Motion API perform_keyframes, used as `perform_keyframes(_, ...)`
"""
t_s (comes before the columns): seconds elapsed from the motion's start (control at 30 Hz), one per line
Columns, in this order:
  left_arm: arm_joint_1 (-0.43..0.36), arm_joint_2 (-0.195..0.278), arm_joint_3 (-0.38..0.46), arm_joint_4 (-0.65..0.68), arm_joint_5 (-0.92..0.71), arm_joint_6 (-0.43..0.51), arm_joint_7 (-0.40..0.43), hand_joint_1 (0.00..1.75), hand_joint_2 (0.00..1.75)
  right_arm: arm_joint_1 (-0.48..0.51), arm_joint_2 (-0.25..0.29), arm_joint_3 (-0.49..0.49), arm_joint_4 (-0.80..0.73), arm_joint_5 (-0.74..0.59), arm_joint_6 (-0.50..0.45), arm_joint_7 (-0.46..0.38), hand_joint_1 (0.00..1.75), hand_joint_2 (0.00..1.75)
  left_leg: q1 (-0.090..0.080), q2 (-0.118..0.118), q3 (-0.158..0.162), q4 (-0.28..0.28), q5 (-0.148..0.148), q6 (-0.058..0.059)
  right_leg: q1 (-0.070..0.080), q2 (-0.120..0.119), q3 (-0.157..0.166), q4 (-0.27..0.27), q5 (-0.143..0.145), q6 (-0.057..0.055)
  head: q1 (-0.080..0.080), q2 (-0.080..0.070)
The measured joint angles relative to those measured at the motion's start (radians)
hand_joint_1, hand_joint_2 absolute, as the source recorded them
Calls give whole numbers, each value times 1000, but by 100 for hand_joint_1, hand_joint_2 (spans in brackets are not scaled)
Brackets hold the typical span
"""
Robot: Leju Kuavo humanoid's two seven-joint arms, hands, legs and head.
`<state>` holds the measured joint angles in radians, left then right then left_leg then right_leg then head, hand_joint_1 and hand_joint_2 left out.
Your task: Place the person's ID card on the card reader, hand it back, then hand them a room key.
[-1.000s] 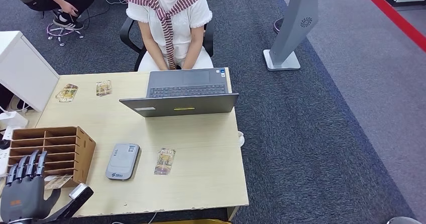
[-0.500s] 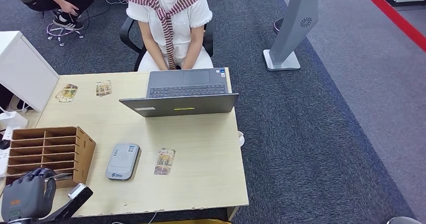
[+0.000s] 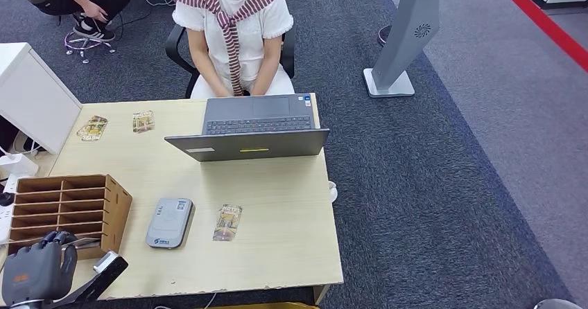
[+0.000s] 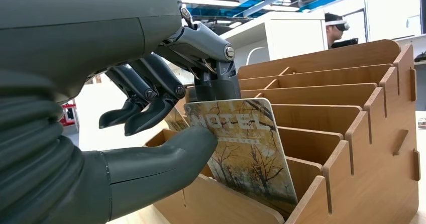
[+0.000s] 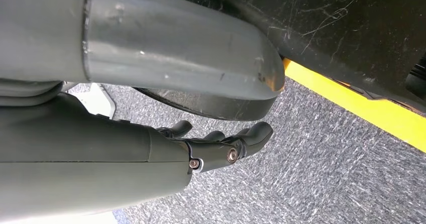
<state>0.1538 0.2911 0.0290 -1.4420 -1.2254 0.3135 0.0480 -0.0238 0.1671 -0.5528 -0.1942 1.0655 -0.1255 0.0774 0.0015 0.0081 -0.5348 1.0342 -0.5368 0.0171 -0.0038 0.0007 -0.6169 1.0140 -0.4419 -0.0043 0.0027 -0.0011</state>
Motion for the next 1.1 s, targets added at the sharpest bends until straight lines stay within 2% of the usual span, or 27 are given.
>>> perform_keyframes(0.33,3,7,0,-13,-2,11,-10,175,175,0,0,-3,0,-2,-1,-6,0,0,0,0,0,0,0,0,0,0,0,0,0,0,0,0)
perform_keyframes(0.57,23,28,-21,-185,-20,21,-15,175,175,0,0,-27,0,-15,-7,-10,0,0,0,0,0,0,0,0,0,0,0,0,0,0,0,0)
perform_keyframes(0.7,23,33,-30,-217,-25,20,-15,175,175,0,0,-31,0,-18,-7,-10,0,0,0,-1,0,0,0,0,0,0,0,0,0,0,0,0)
perform_keyframes(0.83,7,61,-75,-350,-41,18,-16,175,175,0,1,-49,0,-20,-7,-13,0,0,0,0,0,0,0,0,0,0,0,0,0,0,0,0)
perform_keyframes(1.1,-28,79,-102,-384,-31,4,-20,175,175,-1,3,-59,0,-16,-6,-14,0,0,0,0,0,0,1,0,0,0,0,0,0,0,0,0)
